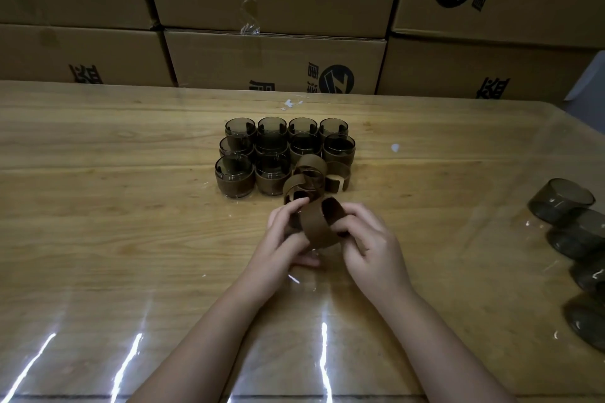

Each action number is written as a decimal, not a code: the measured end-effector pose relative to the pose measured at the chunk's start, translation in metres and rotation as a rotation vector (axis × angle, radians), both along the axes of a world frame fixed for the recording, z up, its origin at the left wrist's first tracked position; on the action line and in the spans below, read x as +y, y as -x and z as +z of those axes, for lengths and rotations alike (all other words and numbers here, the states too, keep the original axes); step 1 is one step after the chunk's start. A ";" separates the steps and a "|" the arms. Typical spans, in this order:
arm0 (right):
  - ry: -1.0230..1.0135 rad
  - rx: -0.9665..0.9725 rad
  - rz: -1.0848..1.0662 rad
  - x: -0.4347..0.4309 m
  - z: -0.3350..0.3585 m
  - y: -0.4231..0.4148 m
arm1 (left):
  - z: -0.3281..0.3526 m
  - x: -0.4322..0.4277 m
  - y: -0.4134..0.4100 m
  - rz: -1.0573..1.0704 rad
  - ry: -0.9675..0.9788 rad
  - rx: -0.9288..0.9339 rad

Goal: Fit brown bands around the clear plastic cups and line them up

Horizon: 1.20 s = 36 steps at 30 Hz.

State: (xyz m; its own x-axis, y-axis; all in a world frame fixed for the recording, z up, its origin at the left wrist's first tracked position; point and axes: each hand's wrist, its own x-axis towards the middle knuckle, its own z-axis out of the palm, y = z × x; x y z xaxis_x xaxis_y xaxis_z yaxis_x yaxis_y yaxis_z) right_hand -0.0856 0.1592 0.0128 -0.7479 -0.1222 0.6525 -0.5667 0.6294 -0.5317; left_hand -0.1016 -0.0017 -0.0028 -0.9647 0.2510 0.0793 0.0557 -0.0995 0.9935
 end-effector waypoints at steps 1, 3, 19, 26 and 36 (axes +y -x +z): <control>-0.029 0.034 -0.011 -0.001 0.001 -0.001 | 0.001 0.000 0.001 0.000 -0.027 -0.033; -0.067 0.087 -0.045 -0.003 0.003 -0.004 | 0.004 0.001 0.001 -0.001 -0.035 -0.049; 0.113 -0.031 0.137 -0.006 -0.001 -0.007 | 0.001 0.001 0.003 0.062 -0.043 -0.055; 0.545 -0.208 0.202 -0.020 -0.005 -0.009 | 0.002 0.004 -0.001 0.043 0.004 0.000; 0.363 -0.355 0.204 -0.020 -0.010 -0.010 | 0.005 0.004 -0.004 0.075 0.070 0.019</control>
State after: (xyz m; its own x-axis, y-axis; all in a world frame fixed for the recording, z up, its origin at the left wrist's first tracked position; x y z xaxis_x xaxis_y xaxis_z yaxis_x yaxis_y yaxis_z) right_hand -0.0761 0.1395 0.0030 -0.9144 -0.1021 0.3918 -0.4046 0.2656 -0.8751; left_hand -0.0977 0.0028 0.0023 -0.9796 0.1833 0.0825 0.0794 -0.0243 0.9965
